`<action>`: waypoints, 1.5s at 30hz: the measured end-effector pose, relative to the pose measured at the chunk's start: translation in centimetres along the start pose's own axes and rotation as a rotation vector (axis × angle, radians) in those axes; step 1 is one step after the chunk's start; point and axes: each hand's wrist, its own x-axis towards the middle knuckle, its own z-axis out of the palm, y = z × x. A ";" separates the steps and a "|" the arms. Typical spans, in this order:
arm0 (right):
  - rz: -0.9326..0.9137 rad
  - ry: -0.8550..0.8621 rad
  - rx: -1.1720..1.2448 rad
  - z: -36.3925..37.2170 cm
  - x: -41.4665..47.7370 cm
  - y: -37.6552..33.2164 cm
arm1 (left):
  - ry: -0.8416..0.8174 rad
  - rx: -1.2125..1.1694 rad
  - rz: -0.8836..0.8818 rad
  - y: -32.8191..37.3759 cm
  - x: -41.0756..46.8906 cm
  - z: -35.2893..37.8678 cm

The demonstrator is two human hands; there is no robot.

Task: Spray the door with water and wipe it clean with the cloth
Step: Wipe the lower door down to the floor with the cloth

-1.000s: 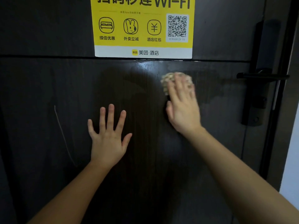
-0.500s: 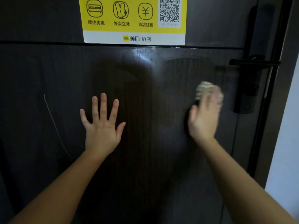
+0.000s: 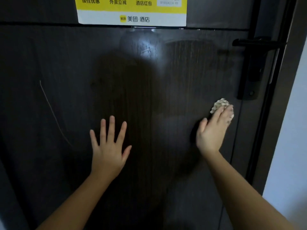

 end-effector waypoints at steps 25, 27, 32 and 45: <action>0.033 -0.180 0.079 2.9 -11.9 4.3 | -0.184 0.092 0.055 -0.6 -5.1 2.1; 0.353 -0.124 0.138 3.0 -11.7 4.8 | -0.222 0.132 0.051 -0.2 -5.3 2.7; -0.446 -0.352 0.034 4.5 -18.8 -4.6 | -0.171 0.083 0.064 -0.5 -5.2 3.2; -0.089 -0.360 -0.014 5.7 -22.7 -0.7 | -0.113 -0.002 0.082 -0.8 -5.4 3.9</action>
